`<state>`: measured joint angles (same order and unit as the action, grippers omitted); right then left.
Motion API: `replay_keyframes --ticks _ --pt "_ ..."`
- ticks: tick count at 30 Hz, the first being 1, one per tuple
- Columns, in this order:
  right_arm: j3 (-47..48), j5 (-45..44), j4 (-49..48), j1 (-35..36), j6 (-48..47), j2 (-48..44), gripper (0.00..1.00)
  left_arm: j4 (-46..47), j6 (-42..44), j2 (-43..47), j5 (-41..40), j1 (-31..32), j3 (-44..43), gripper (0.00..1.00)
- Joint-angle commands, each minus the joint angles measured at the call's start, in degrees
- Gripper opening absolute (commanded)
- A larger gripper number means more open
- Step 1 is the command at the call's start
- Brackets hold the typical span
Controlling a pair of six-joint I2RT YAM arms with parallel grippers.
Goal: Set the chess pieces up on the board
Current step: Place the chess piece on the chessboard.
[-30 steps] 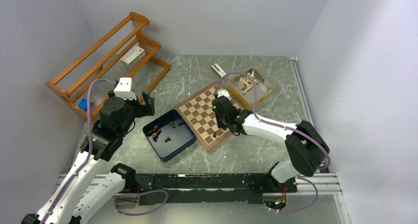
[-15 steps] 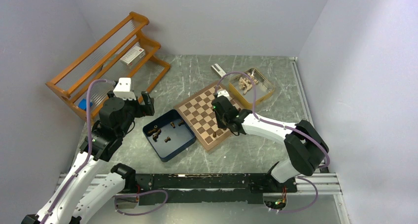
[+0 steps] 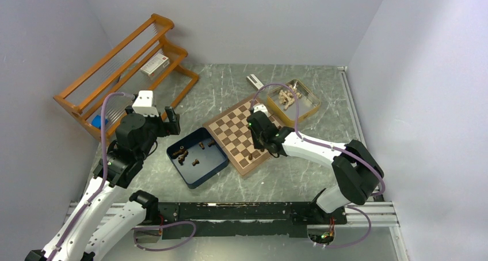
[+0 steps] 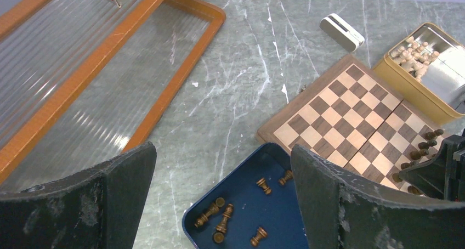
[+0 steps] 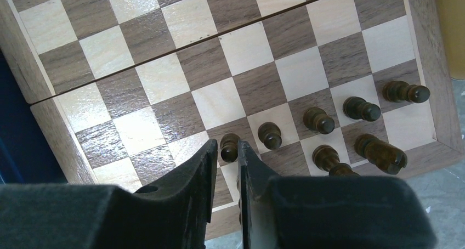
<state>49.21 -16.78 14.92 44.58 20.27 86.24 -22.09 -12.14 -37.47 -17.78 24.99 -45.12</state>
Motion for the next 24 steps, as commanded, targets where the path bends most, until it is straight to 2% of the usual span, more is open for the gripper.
replay_keyframes --ticks 1,15,24 --pt "2.0 -0.6 0.4 -0.2 -0.5 0.1 0.25 1.6 0.9 0.6 -0.9 -0.3 0.1 0.96" --pt "5.3 -1.7 2.2 -0.2 -1.1 -1.6 0.29 1.7 0.9 0.4 -0.6 -0.3 0.3 0.96" --pt "7.2 5.4 -3.6 0.0 0.6 -4.7 0.33 1.9 0.6 -0.4 -0.1 -0.4 0.2 0.96"
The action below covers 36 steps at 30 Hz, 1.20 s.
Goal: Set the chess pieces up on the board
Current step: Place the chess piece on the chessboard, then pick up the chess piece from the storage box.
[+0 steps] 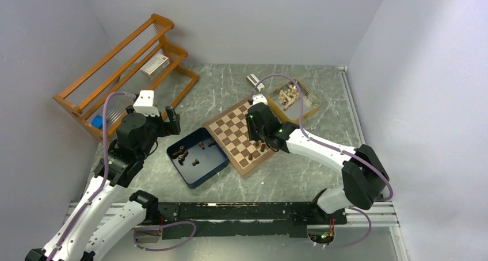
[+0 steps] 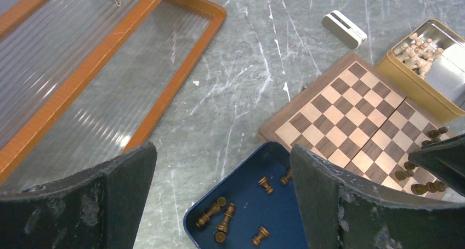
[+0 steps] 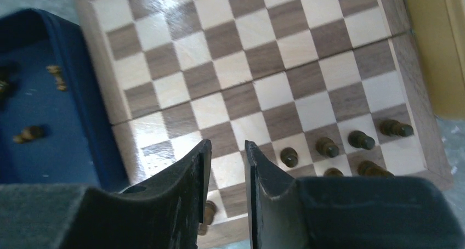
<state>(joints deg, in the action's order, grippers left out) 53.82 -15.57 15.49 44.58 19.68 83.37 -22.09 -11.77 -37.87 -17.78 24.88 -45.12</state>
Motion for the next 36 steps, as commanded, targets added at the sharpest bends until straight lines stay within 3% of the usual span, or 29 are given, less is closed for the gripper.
replay_keyframes --ticks 1,16,22,26,36 --pt "2.9 5.2 -4.8 0.3 1.7 -1.7 0.33 2.0 0.5 -0.1 -0.1 -0.3 0.2 0.95" --pt "14.4 4.1 -10.1 13.8 6.1 11.5 0.31 1.3 0.5 2.2 -3.8 -0.9 0.1 0.95" --pt "17.3 9.0 -13.6 19.0 -1.0 19.5 0.31 0.0 0.0 4.2 -8.6 -0.9 -0.4 0.96" --pt "21.7 5.3 -9.9 19.4 -0.1 24.5 0.29 -0.3 -0.4 5.2 -10.3 -0.9 -0.6 0.96" --pt "24.2 -1.8 -12.0 19.6 -1.4 32.0 0.31 -0.6 -0.5 5.3 -11.0 -0.9 -0.8 0.97"
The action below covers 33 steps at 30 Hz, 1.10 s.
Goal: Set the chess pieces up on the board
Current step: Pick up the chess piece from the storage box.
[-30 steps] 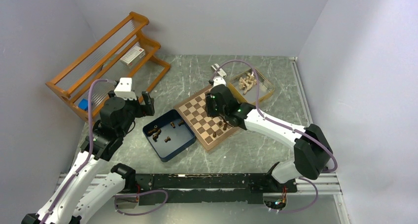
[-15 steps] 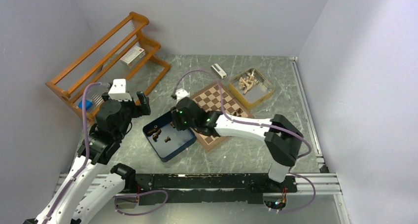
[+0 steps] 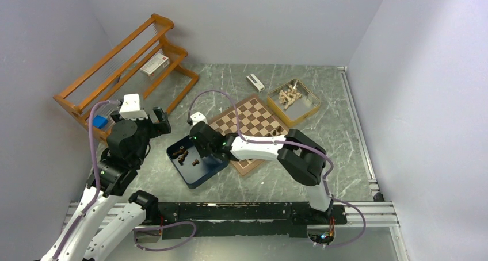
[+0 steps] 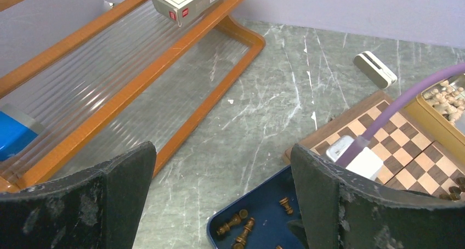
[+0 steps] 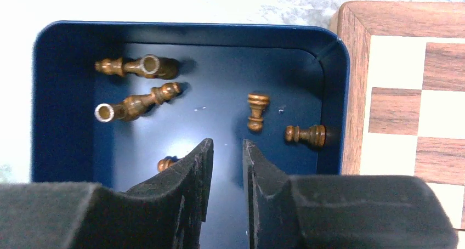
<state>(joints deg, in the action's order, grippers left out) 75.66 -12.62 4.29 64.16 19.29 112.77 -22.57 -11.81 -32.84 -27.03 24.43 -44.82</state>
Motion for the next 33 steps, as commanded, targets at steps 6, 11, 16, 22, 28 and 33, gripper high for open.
replay_keyframes --ticks 6,11,16,22,28,33 --pt "2.3 -7.1 -2.5 -0.1 -1.4 4.7 0.31 -0.1 -0.5 0.3 -1.7 -0.4 -1.1 0.97" --pt "3.1 -8.1 -2.9 -0.1 -1.9 6.9 0.32 0.0 -0.4 0.3 -1.3 -0.4 -1.1 0.96" --pt "3.6 -8.8 -3.3 -0.1 -2.0 8.2 0.32 0.1 0.0 0.0 -0.5 -0.4 -1.0 0.95" --pt "3.4 -9.3 -3.6 -0.2 -1.8 9.2 0.3 0.4 0.2 -0.1 0.3 -0.4 -0.9 0.93" --pt "2.6 -9.3 -4.1 -0.2 -2.1 8.3 0.15 0.6 -0.2 -0.3 1.6 -0.4 -0.7 0.91" --pt "-0.2 -6.8 -5.6 -0.7 -1.6 3.1 0.08 0.3 -2.3 -0.7 3.4 -0.4 -1.0 0.89"
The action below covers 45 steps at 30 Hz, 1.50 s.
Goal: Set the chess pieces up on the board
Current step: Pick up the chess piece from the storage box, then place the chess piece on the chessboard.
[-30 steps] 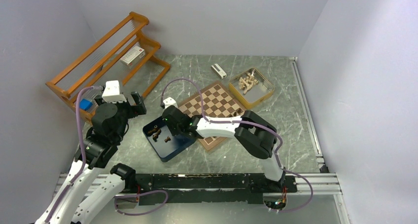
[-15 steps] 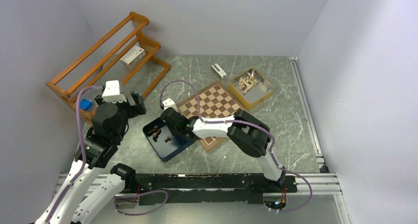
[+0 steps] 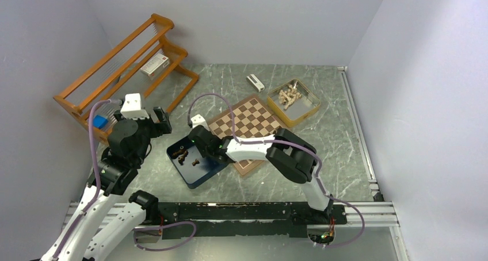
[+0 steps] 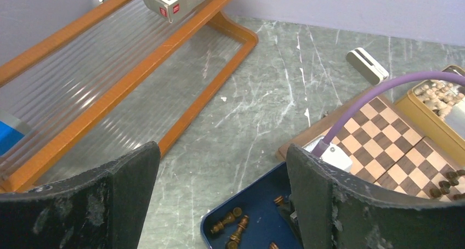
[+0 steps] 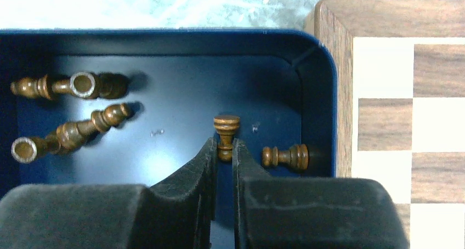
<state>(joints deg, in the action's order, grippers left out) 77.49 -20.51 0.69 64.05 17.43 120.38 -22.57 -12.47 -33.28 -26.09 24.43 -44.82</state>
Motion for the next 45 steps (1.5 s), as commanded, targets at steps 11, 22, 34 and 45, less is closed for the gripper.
replay_keyframes --ticks 11,22,34,45 --pt "-12.3 21.0 2.1 -9.1 2.3 -25.8 0.06 6.3 3.7 -2.3 19.6 -0.2 1.8 0.79" --pt "-21.4 42.5 8.9 -23.3 -0.3 -44.3 0.05 18.5 27.2 -3.0 58.7 1.1 8.0 0.66" --pt "-23.9 60.4 9.2 -24.3 -1.2 -46.1 0.05 12.0 52.3 -6.7 68.6 6.9 6.5 0.68" --pt "-25.1 68.8 4.4 -24.3 1.9 -46.2 0.04 3.1 71.6 -16.2 66.6 17.5 1.5 0.68"
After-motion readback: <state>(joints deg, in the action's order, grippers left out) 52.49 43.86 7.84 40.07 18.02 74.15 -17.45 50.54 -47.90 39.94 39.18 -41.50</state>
